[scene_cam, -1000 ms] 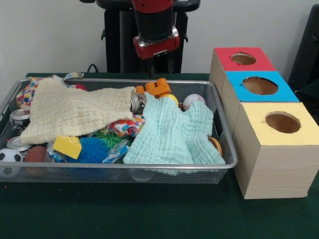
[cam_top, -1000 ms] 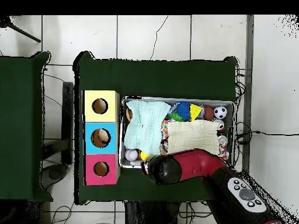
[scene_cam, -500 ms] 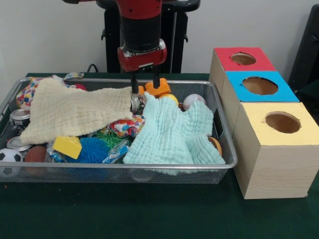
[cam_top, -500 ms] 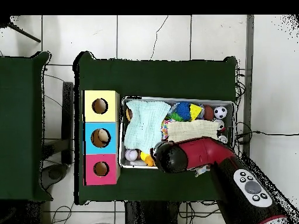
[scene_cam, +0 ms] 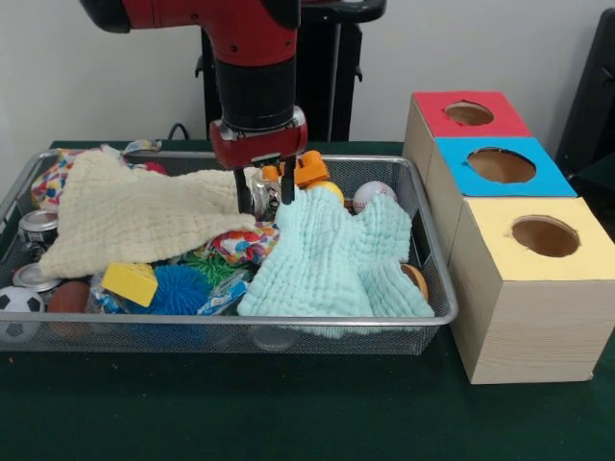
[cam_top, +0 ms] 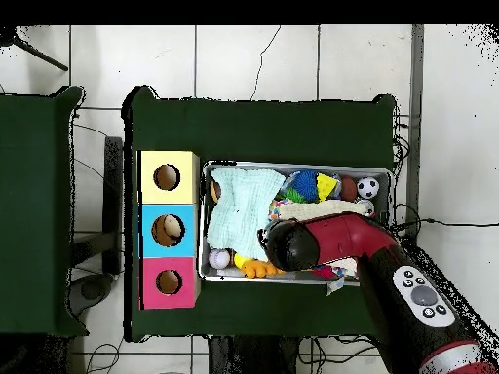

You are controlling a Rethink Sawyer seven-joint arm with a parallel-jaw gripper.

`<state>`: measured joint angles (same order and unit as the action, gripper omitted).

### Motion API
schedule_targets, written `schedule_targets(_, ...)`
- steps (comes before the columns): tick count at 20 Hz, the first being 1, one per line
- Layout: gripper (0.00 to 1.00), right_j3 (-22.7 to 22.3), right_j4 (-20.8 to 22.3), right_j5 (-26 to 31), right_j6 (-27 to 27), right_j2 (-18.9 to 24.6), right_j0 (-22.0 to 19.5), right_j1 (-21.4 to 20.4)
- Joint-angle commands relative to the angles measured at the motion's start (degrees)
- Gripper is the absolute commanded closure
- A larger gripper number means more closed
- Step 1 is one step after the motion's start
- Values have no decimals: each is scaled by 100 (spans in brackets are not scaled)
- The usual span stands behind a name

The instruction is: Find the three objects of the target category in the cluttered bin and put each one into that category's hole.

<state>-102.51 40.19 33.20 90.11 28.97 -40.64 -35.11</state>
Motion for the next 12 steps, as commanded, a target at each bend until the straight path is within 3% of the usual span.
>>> schedule_targets(1, 0, 622, 1051, 169, -991, -168, 309, 539)
schedule_targets(6, 0, 580, 1613, -303, -643, -346, 375, 750)
schedule_targets(12, 0, 626, 1849, -434, -559, -339, 338, 857)
